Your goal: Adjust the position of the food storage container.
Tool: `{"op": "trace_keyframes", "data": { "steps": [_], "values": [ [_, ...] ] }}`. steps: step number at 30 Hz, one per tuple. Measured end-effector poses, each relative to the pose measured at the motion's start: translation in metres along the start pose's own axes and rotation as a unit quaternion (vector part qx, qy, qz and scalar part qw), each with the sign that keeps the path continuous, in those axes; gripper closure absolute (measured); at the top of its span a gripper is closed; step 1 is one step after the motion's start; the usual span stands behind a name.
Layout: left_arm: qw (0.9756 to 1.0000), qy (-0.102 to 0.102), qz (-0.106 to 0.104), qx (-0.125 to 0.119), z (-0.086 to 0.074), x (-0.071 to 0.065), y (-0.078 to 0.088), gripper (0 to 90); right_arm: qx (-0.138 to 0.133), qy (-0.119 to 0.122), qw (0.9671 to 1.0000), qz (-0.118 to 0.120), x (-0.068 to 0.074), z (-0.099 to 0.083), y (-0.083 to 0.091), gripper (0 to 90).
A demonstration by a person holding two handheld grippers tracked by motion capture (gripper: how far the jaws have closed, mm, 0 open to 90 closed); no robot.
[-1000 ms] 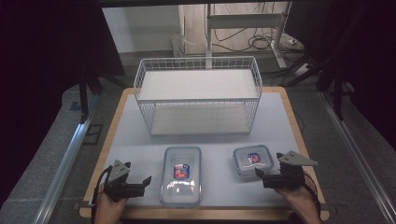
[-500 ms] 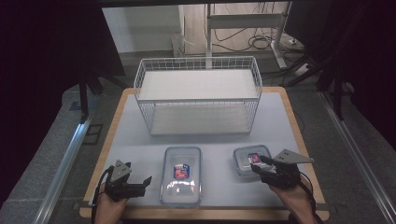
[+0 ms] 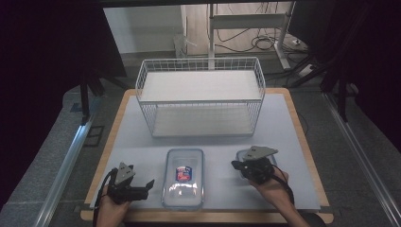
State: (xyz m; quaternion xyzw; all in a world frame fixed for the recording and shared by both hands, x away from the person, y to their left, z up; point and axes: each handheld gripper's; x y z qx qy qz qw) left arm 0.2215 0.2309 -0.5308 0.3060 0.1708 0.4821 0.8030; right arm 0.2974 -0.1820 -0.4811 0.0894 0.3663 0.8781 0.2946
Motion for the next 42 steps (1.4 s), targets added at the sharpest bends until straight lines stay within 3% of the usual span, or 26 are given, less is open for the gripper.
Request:
{"op": "trace_keyframes", "data": {
  "steps": [3, 5, 9, 11, 14, 18, 20, 24, 27, 35, 40, 41, 42],
  "values": [
    [1.0000, -0.001, -0.002, 0.002, 0.000, 0.000, -0.001, 5.2, 0.027, 0.004, 0.9995, -0.014, 0.000, -0.004, -0.009, 89.8],
    [1.0000, -0.001, -0.003, 0.003, 0.000, 0.000, -0.001, 5.2, 0.024, -0.005, 0.9996, -0.012, -0.001, -0.004, -0.007, 89.8],
    [1.0000, -0.001, -0.005, 0.006, 0.000, -0.001, -0.002, 5.2, 0.004, -0.016, 0.9994, -0.031, -0.009, -0.006, 0.006, 89.9],
    [1.0000, -0.001, -0.005, 0.006, 0.000, -0.001, -0.002, 5.3, 0.014, -0.010, 0.9970, -0.076, -0.016, -0.009, 0.010, 89.9],
    [1.0000, -0.001, -0.005, 0.008, 0.000, -0.001, -0.003, 5.4, 0.001, -0.049, 0.9973, -0.055, -0.027, -0.015, 0.017, 89.9],
    [0.9999, -0.004, -0.004, 0.012, 0.001, -0.001, -0.004, 5.6, -0.008, -0.045, 0.9989, -0.014, -0.018, -0.011, 0.012, 89.8],
    [0.9999, -0.006, -0.004, 0.013, 0.001, -0.003, -0.005, 5.6, 0.002, -0.028, 0.9996, -0.005, -0.009, -0.006, 0.002, 89.8],
    [0.9999, -0.009, -0.004, 0.014, 0.001, -0.003, -0.004, 5.6, 0.025, -0.020, 0.9995, -0.006, -0.002, -0.005, -0.013, 89.9],
    [0.9999, -0.003, -0.007, 0.013, 0.001, -0.003, -0.004, 5.7, 0.035, -0.008, 0.9987, -0.037, -0.002, -0.005, -0.011, 89.9],
    [0.9997, 0.004, -0.013, 0.021, 0.002, -0.003, -0.006, 5.4, 0.047, -0.062, 0.9935, -0.084, -0.038, -0.025, 0.005, 89.8],
    [0.9988, 0.003, -0.047, 0.016, 0.002, -0.002, 0.002, 4.2, 0.031, -0.060, 0.9951, -0.073, -0.035, -0.026, 0.011, 89.8],
    [0.9987, 0.001, -0.047, 0.017, 0.002, -0.003, 0.005, 5.8, 0.026, -0.059, 0.9957, -0.066, -0.032, -0.026, 0.012, 89.7],
    [0.9984, -0.002, -0.052, 0.020, 0.001, -0.005, 0.008, 14.7, 0.022, -0.050, 0.9968, -0.058, -0.027, -0.025, 0.013, 89.7]
  ]
}}
Point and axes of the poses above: each handheld gripper's, and its own axes: y roughly backward along the jaws, z roughly out of its top, x roughly to its left, and after that the axes turned 2 degrees about x, right-handed
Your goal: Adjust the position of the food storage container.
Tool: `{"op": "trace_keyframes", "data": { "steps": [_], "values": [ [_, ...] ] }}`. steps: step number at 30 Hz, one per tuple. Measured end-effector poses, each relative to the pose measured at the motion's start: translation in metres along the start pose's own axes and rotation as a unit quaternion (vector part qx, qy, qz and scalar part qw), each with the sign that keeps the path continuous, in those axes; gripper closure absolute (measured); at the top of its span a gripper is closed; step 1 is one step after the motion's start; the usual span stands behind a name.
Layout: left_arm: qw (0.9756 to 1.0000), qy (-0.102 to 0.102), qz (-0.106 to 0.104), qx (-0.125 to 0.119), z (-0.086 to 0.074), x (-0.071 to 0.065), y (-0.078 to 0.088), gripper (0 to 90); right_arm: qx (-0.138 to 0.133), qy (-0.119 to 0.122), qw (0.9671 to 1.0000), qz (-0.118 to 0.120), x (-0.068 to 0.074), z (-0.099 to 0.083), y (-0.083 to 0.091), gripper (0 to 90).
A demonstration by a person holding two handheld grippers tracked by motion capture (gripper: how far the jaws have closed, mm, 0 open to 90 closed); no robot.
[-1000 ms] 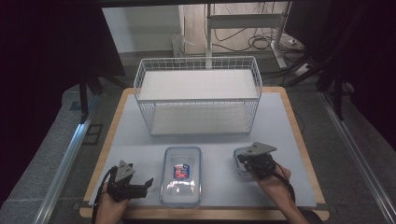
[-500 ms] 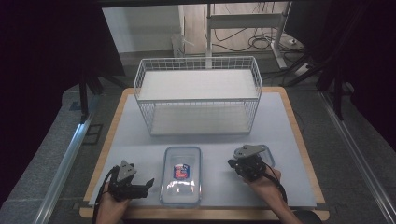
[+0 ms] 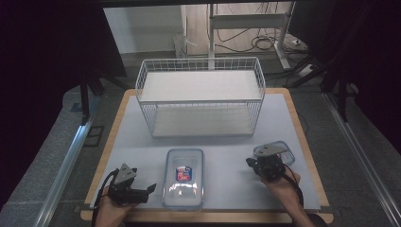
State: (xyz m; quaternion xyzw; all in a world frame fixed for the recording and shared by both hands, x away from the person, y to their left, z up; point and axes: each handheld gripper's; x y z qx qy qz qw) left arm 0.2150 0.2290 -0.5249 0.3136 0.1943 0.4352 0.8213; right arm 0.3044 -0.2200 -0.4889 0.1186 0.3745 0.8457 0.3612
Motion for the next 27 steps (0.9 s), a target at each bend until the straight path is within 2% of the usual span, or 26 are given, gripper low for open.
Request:
{"op": "trace_keyframes", "data": {
  "steps": [1, 3, 5, 7, 9, 11, 12, 14, 16, 18, 20, 21, 22, 23, 24, 25, 27],
  "values": [
    [0.9999, -0.008, -0.009, 0.006, -0.001, -0.002, 0.003, 14.7, 0.000, 0.000, 1.0000, 0.000, 0.000, 0.000, 0.000, 89.7],
    [0.9989, -0.032, -0.026, 0.020, -0.003, -0.009, 0.006, 35.2, -0.003, 0.005, 1.0000, 0.007, 0.004, -0.001, 0.002, 89.6],
    [0.9966, -0.043, -0.058, 0.039, -0.003, -0.015, 0.005, 54.9, -0.007, 0.006, 0.9999, 0.015, 0.007, -0.004, 0.005, 89.4],
    [0.9941, -0.046, -0.082, 0.053, -0.002, -0.021, 0.002, 67.7, -0.009, 0.003, 0.9997, 0.024, 0.008, -0.006, 0.009, 89.3],
    [0.9912, -0.059, -0.102, 0.061, 0.001, -0.030, 0.000, 80.9, -0.011, 0.000, 0.9995, 0.029, 0.010, -0.008, 0.011, 89.1],
    [0.9887, -0.060, -0.126, 0.055, 0.005, -0.036, 0.000, 83.9, -0.013, -0.001, 0.9993, 0.036, 0.013, -0.011, 0.014, 88.6],
    [0.9888, -0.061, -0.123, 0.059, 0.006, -0.039, -0.001, 88.2, -0.013, -0.001, 0.9992, 0.039, 0.014, -0.012, 0.015, 88.4],
    [0.9866, -0.065, -0.131, 0.072, 0.006, -0.043, -0.005, 89.7, -0.010, 0.001, 0.9988, 0.049, 0.019, -0.014, 0.017, 88.0],
    [0.9862, -0.065, -0.133, 0.076, 0.007, -0.047, -0.009, 89.7, -0.008, 0.004, 0.9985, 0.054, 0.023, -0.016, 0.019, 87.9],
    [0.9846, -0.066, -0.144, 0.075, 0.009, -0.050, -0.011, 89.7, -0.008, 0.005, 0.9983, 0.058, 0.024, -0.016, 0.019, 87.6],
    [0.9826, -0.071, -0.154, 0.076, 0.012, -0.056, -0.014, 89.7, -0.006, 0.007, 0.9980, 0.062, 0.028, -0.018, 0.021, 87.6],
    [0.9807, -0.075, -0.164, 0.074, 0.016, -0.063, -0.019, 89.7, -0.004, 0.010, 0.9976, 0.068, 0.031, -0.020, 0.021, 87.5],
    [0.9807, -0.075, -0.164, 0.074, 0.016, -0.063, -0.019, 89.7, -0.004, 0.010, 0.9976, 0.068, 0.031, -0.020, 0.021, 87.5],
    [0.9797, -0.078, -0.169, 0.075, 0.020, -0.070, -0.025, 89.7, -0.001, 0.012, 0.9973, 0.073, 0.035, -0.022, 0.023, 87.6],
    [0.9797, -0.078, -0.169, 0.075, 0.020, -0.070, -0.025, 89.7, 0.000, 0.012, 0.9970, 0.077, 0.036, -0.024, 0.025, 87.5],
    [0.9792, -0.083, -0.171, 0.070, 0.027, -0.079, -0.032, 89.7, 0.000, 0.012, 0.9967, 0.081, 0.038, -0.025, 0.026, 87.5],
    [0.9785, -0.088, -0.173, 0.070, 0.030, -0.083, -0.036, 89.7, 0.000, 0.010, 0.9964, 0.084, 0.039, -0.027, 0.027, 87.5]
  ]
}}
Point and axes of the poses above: each handheld gripper's, and its own axes: y roughly backward along the jaws, z roughly out of its top, x roughly to its left, and after that the axes turned 2 degrees about x, right-handed
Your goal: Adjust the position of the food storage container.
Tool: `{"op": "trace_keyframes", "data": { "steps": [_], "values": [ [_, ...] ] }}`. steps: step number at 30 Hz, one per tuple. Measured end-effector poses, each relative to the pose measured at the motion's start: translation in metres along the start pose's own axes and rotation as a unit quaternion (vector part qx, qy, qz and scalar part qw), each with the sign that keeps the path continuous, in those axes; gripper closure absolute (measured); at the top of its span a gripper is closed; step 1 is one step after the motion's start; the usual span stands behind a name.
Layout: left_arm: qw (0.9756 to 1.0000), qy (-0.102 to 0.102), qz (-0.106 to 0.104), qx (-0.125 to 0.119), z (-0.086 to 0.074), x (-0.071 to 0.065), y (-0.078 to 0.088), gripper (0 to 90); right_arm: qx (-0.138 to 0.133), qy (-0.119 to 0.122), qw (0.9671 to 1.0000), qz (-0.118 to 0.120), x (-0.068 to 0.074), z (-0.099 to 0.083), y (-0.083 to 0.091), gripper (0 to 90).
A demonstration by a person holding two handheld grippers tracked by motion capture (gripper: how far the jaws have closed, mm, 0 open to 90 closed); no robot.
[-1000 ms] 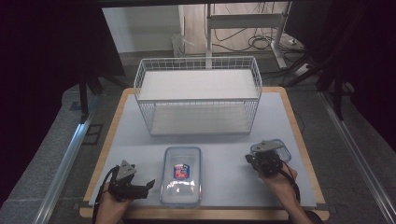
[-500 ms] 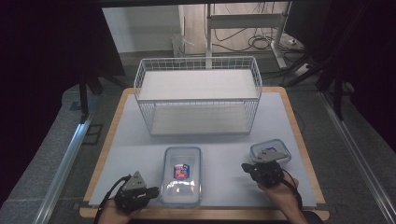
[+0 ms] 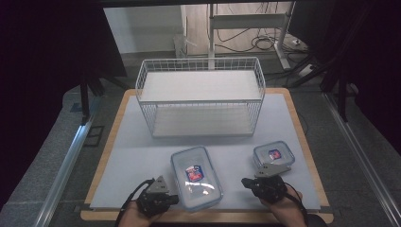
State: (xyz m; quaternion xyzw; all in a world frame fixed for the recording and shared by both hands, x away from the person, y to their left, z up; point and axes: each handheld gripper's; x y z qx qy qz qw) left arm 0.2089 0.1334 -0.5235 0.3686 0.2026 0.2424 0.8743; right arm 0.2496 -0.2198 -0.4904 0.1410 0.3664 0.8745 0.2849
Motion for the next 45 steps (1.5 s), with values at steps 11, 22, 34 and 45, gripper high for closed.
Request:
{"op": "trace_keyframes", "data": {
  "steps": [11, 22, 34, 45],
  "values": [
    [0.9926, 0.050, 0.110, -0.011, 0.016, 0.055, 0.006, 89.8, 0.012, 0.002, 0.9992, 0.039, 0.018, -0.007, -0.002, 87.1],
    [0.9936, 0.042, 0.094, -0.048, 0.045, 0.099, -0.011, 89.8, 0.022, 0.012, 0.9973, 0.069, 0.036, -0.002, -0.020, 88.5],
    [0.9944, 0.049, 0.085, -0.041, 0.038, 0.083, -0.005, 89.9, 0.020, -0.018, 0.9994, 0.020, 0.014, -0.003, -0.016, 89.6],
    [0.9954, 0.015, 0.092, -0.024, 0.033, 0.067, 0.008, 87.8, 0.011, -0.039, 0.9991, -0.010, -0.013, 0.008, -0.023, 89.4]
  ]
}}
Point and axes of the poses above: each handheld gripper's, and its own axes: y roughly backward along the jaws, z roughly out of its top, x roughly to its left, and after that the axes turned 2 degrees about x, right-handed
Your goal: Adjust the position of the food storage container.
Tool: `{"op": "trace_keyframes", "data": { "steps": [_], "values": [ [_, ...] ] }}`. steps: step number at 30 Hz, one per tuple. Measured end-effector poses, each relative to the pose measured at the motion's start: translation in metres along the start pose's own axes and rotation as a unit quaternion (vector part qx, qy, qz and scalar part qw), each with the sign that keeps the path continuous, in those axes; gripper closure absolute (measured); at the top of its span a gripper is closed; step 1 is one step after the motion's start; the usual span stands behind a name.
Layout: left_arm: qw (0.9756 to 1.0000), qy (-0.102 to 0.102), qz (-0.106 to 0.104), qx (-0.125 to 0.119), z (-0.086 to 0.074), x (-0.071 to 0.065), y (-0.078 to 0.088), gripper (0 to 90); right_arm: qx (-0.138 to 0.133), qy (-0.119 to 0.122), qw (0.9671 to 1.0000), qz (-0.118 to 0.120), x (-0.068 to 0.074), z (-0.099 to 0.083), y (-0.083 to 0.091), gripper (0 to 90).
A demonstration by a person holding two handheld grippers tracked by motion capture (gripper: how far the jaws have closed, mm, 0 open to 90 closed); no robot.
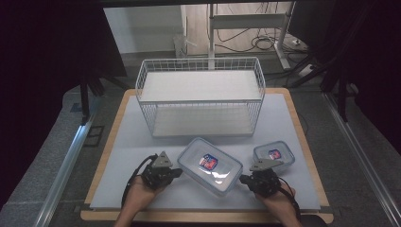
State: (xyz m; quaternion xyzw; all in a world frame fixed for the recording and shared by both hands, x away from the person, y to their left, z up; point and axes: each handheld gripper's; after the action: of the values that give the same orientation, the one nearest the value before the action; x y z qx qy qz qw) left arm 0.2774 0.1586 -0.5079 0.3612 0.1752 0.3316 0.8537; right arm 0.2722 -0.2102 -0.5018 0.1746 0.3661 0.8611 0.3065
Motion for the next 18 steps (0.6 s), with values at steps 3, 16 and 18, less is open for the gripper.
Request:
{"op": "trace_keyframes", "data": {
  "steps": [3, 16, 18],
  "values": [
    [0.9983, 0.050, 0.029, -0.005, 0.002, 0.035, -0.010, 88.6, -0.004, -0.006, 0.9999, 0.011, 0.001, -0.002, 0.003, 88.8],
    [0.9978, 0.059, -0.016, -0.025, 0.010, 0.029, -0.026, 89.7, 0.002, -0.020, 0.9998, -0.008, -0.007, 0.006, -0.005, 89.4],
    [0.9976, 0.065, -0.013, -0.022, 0.008, 0.026, -0.022, 89.8, 0.005, -0.017, 0.9997, -0.015, -0.009, 0.010, -0.008, 89.5]
  ]
}}
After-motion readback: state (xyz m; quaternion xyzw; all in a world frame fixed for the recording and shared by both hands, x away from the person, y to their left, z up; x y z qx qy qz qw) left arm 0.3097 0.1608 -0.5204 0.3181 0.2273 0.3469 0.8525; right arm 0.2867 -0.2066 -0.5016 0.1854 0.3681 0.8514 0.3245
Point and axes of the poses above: each handheld gripper's, and its own axes: y roughly backward along the jaws, z roughly out of its top, x roughly to its left, and after that the axes turned 2 degrees about x, right-handed
